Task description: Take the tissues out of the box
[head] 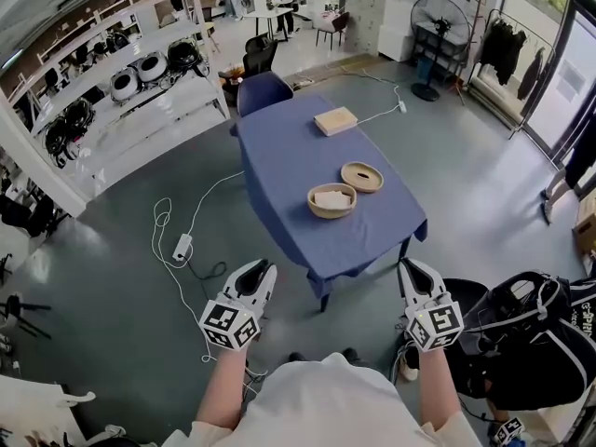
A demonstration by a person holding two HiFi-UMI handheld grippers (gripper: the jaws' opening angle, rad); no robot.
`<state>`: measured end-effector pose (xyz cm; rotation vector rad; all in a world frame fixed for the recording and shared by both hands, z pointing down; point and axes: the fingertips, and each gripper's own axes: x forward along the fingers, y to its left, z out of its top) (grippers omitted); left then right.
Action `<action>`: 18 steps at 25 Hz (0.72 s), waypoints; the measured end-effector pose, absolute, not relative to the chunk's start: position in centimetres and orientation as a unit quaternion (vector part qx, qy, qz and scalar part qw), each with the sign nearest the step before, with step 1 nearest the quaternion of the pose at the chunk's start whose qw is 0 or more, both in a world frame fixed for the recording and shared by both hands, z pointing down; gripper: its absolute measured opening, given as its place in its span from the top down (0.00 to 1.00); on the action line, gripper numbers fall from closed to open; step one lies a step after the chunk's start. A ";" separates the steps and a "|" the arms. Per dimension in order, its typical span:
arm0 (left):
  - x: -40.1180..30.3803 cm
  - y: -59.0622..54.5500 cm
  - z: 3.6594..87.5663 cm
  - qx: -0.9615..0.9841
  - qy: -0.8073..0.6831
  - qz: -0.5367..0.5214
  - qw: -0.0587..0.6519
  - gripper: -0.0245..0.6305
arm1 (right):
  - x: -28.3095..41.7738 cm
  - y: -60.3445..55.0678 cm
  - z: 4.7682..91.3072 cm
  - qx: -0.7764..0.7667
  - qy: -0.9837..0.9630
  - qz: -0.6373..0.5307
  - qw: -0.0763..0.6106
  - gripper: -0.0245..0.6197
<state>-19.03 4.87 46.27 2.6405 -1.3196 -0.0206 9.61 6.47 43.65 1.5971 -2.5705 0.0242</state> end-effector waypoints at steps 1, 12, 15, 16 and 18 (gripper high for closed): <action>-19.4 4.8 46.4 0.892 -0.443 -0.007 0.096 0.86 | 9.2 6.5 43.7 0.529 -0.846 0.008 0.058 0.90; -21.9 3.4 47.2 0.901 -0.420 0.007 0.106 0.86 | 6.6 6.2 44.3 0.550 -0.832 0.017 0.066 0.90; -21.6 2.6 47.2 0.901 -0.419 0.009 0.111 0.86 | 7.0 5.3 44.6 0.552 -0.831 0.025 0.071 0.90; -21.4 2.2 47.2 0.901 -0.419 0.009 0.112 0.86 | 7.2 4.9 44.6 0.551 -0.831 0.026 0.072 0.90; -21.4 1.2 47.0 0.900 -0.421 0.009 0.113 0.86 | 7.2 3.7 44.6 0.550 -0.832 0.028 0.073 0.90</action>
